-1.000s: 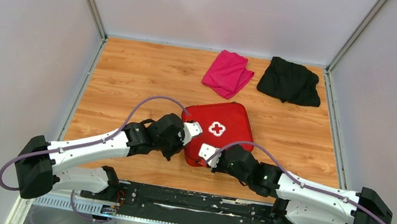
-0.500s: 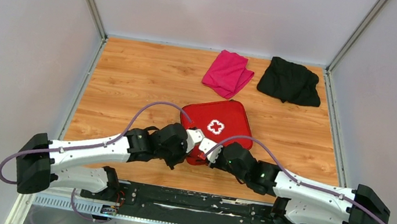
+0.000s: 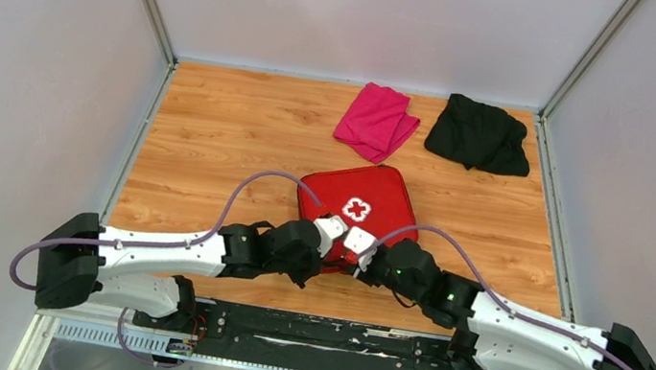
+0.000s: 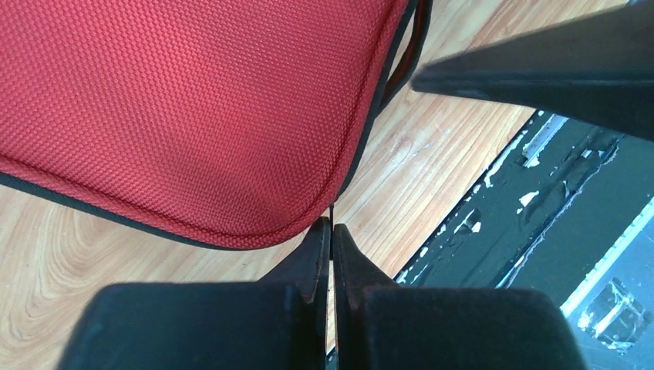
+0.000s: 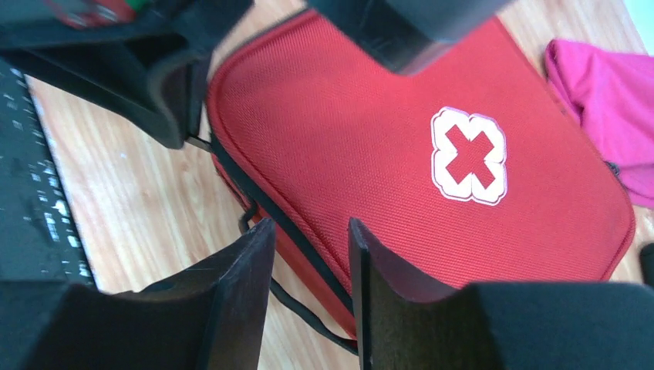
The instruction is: Organize the medicine kit
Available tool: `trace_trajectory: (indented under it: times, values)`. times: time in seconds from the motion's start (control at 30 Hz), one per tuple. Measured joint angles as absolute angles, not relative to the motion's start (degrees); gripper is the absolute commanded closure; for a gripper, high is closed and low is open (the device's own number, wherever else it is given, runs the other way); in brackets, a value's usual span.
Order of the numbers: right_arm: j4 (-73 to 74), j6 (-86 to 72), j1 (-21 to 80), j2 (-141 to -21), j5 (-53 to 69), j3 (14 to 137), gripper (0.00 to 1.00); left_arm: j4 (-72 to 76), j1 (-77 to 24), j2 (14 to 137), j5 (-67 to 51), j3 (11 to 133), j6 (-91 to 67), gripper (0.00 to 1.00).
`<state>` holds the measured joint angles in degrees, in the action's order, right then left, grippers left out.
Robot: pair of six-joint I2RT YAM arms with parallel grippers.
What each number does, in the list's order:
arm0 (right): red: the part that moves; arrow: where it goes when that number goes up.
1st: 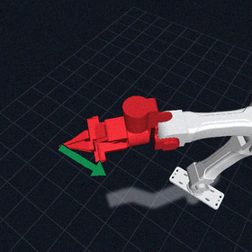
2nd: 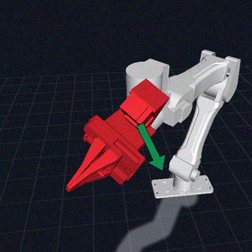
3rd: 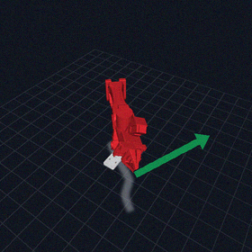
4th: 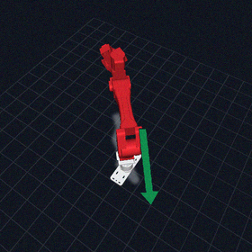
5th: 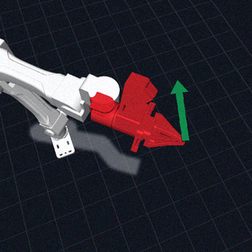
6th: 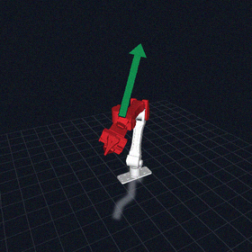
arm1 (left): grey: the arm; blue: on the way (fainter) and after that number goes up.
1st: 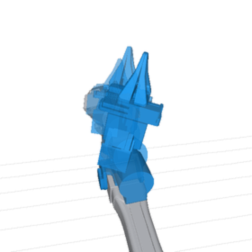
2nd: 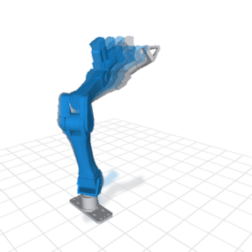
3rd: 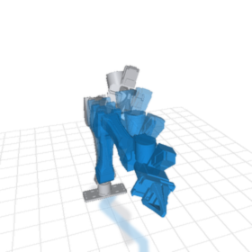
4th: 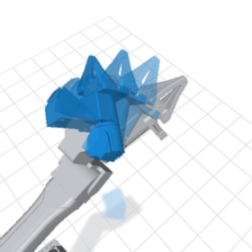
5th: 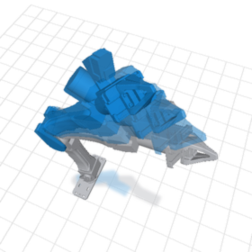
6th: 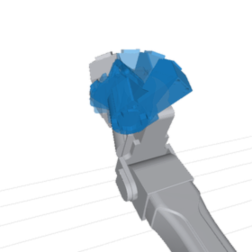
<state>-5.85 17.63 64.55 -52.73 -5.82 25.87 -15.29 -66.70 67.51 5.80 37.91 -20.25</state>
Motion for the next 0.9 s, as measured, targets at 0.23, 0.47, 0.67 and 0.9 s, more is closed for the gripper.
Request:
trace_trajectory:
  times: [0.23,0.47,0.67,0.9]
  values:
    - [-2.9,16.9,64.6,-36.4,-5.8,24.8,0.50,-14.6,-67.7,63.7,10.0,35.5,-21.6,1.00]
    - [-1.6,7.0,61.9,-34.5,-22.4,26.7,0.47,-16.3,-67.7,61.8,13.6,34.9,-21.6,1.00]
    - [7.7,-5.6,43.0,-49.2,-20.2,41.0,0.45,-17.2,-66.1,59.2,14.8,33.3,-21.5,1.00]
    - [14.6,-11.9,28.2,-72.3,-7.4,61.9,0.52,-20.7,-60.0,55.2,16.6,32.1,-20.7,1.00]
